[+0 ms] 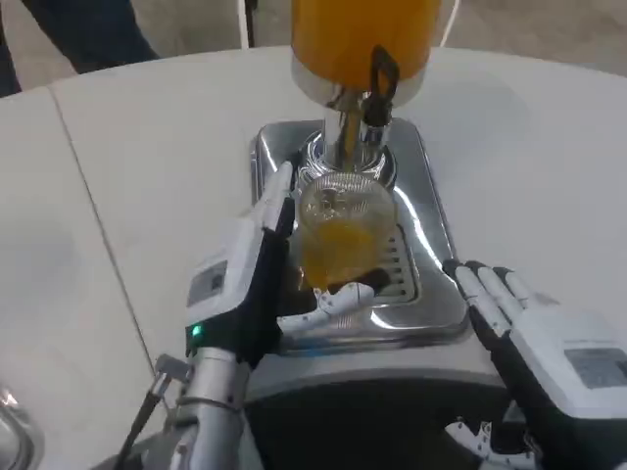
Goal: Grasp the cup under the faucet to collect the drink, then remove the cup.
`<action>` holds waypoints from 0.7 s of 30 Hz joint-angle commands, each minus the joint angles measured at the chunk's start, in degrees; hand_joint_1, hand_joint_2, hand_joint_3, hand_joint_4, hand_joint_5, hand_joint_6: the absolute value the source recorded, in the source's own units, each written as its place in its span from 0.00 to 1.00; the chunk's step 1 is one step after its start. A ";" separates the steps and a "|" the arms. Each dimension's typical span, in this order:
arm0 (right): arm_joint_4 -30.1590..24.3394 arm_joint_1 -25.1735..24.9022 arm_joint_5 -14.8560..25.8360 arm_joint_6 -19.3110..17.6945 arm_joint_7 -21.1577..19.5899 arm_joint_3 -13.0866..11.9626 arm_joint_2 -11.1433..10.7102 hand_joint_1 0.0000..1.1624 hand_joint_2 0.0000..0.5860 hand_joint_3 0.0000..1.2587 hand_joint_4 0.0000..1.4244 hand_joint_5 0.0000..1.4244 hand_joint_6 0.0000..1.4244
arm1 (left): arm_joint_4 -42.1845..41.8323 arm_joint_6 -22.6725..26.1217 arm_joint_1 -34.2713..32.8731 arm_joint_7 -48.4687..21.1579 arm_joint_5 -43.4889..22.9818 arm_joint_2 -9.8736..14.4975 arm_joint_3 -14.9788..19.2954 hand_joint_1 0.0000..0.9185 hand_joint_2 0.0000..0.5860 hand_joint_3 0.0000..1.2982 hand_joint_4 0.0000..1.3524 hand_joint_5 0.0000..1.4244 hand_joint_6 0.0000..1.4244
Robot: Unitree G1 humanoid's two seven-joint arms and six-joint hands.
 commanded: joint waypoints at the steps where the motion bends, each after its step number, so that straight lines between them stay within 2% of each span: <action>1: -0.37 0.16 0.24 0.70 0.54 0.37 0.79 0.69 0.56 0.00 0.00 0.00 0.09 | 2.27 -1.72 -1.75 1.40 -0.92 -0.61 -0.13 0.44 0.12 0.00 0.00 0.10 0.11; 16: 1.43 -2.63 1.64 2.58 2.47 -0.30 0.71 0.69 0.55 0.00 0.00 0.00 0.10 | 7.63 -2.49 -4.40 3.00 -1.42 -2.39 -1.46 0.41 0.12 0.00 0.00 0.15 0.15; 19: 1.32 -2.67 1.29 3.03 2.54 -0.34 0.63 0.68 0.55 0.00 0.00 0.00 0.10 | 8.92 -2.63 -4.99 3.61 -1.52 -3.04 -1.58 0.41 0.12 0.00 0.00 0.18 0.18; 21: 0.94 -2.36 0.81 3.75 2.38 -0.61 0.94 0.68 0.56 0.00 0.00 0.00 0.10 | 9.92 -3.08 -5.57 4.24 -1.47 -3.82 -1.87 0.41 0.12 0.00 0.01 0.22 0.23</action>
